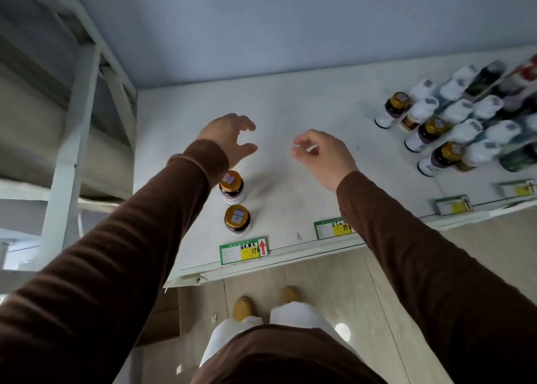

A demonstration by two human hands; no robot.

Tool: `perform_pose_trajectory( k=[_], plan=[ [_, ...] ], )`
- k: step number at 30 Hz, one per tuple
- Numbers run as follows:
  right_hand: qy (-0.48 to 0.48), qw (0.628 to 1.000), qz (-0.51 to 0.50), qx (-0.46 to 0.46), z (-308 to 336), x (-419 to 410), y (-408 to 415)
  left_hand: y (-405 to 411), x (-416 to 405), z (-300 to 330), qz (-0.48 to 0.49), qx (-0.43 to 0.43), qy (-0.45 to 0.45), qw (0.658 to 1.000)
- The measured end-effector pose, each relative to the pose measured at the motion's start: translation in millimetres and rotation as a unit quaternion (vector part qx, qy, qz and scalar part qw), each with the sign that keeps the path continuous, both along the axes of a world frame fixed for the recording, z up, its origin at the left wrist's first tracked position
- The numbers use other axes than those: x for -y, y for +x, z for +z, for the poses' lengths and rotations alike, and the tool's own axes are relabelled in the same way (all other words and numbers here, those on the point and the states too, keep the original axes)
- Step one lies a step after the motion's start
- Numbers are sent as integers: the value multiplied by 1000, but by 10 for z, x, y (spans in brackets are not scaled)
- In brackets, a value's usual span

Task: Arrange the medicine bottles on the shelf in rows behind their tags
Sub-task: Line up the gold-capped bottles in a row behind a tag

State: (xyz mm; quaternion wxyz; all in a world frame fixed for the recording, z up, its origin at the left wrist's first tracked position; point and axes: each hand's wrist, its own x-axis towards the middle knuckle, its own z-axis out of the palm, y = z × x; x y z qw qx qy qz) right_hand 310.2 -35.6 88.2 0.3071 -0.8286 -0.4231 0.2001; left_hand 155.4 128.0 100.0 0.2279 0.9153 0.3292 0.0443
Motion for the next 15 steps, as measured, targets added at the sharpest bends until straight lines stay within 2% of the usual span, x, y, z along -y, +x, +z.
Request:
perform_pose_trajectory(
  k=[5, 7, 15],
  plan=[
    [35, 997, -60, -41, 37, 475, 590, 649, 378, 112, -28, 26, -4, 999],
    [39, 996, -69, -29, 45, 671, 874, 924, 566, 110, -34, 30, -12, 999],
    [25, 999, -13, 23, 138, 1196, 2062, 2063, 1341, -117, 36, 73, -60, 995]
  ],
)
